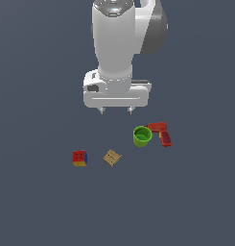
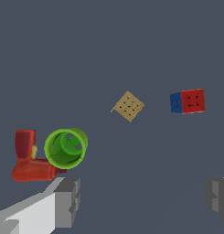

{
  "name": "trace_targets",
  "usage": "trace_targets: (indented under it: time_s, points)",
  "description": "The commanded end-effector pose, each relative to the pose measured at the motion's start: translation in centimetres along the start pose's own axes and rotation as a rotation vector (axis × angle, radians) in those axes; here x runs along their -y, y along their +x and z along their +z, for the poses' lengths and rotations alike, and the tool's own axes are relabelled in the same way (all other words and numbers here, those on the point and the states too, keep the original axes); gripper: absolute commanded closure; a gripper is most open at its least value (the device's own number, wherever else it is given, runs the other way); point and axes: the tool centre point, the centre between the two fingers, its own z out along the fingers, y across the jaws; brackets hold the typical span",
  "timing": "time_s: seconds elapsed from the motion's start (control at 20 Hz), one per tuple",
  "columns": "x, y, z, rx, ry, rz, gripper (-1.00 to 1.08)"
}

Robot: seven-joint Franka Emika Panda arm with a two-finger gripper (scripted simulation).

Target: Pick up a designated object from a clutter of objects.

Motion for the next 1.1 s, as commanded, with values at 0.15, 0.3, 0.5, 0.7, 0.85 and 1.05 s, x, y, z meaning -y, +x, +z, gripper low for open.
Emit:
trace_targets:
  time_s: [0.15,0.3,0.5,0.7,0.85,1.05]
  points:
    - [0.5,0.0,-0.1,-0.002,0.002,-0.014,-0.20]
    - [1.4,-0.1,-0.3,-0.005,0.004,-0.036,-0.20]
    - [1.4,-0.1,-0.3,-0.004,0.004,-0.036,-0.20]
    - [1.7,0.0,0.0,0.011,0.003,-0.038,-0.20]
    - [2.2,0.2,0.5,0.035,0.001,-0.042,-0.20]
    - [3.2,0.6,1.5,0.083,-0.005,-0.050,-0.20]
